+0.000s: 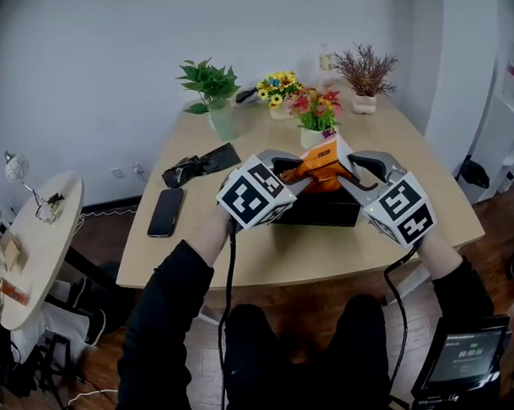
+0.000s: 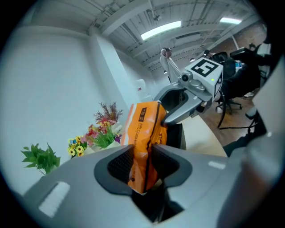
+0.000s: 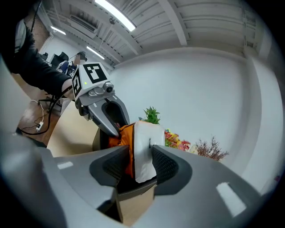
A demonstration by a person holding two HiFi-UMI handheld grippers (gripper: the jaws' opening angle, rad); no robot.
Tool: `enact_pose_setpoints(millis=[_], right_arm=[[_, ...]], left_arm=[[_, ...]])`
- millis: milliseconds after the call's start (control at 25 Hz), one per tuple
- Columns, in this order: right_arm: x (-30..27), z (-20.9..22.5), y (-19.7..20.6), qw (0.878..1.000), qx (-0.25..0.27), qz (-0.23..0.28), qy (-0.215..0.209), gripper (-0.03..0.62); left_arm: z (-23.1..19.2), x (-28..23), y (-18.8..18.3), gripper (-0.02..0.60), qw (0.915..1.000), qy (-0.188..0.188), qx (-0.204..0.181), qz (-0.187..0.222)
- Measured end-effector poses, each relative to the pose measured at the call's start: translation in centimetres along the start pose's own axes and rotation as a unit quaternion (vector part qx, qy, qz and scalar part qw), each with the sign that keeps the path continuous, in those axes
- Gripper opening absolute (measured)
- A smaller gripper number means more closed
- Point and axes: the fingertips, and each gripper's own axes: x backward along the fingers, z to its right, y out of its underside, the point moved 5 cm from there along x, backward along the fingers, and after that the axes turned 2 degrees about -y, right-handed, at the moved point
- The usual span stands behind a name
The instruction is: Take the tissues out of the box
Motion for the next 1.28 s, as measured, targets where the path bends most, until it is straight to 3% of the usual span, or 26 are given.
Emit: enact_pose_setpoints(millis=[240, 520, 720, 1280], right_arm=[[2.6, 0.8, -5.0, 0.996, 0.061, 0.059, 0.034, 0.17], [4.4, 0.4, -8.9, 0.988, 0.097, 0.105, 0.058, 0.169], [5.0, -1.7, -10.6, 0.984, 0.132, 0.108, 0.047, 0.169], [0.2, -7.8, -12.7, 0.981, 0.116, 0.154, -0.019, 0.167]], left_arm=[[-0.7, 4.2, -4.3, 0.11, 0.9955, -0.07, -0.06, 0.021], [-1.0, 7.9, -6.9, 0.11, 0.9885, -0.106, -0.102, 0.036], [-0.1, 10.4, -6.2, 0.109, 0.9865, -0.125, -0.097, 0.041], [-0.3, 16.3, 0.0, 0.109, 0.9848, -0.162, -0.061, -0.007]])
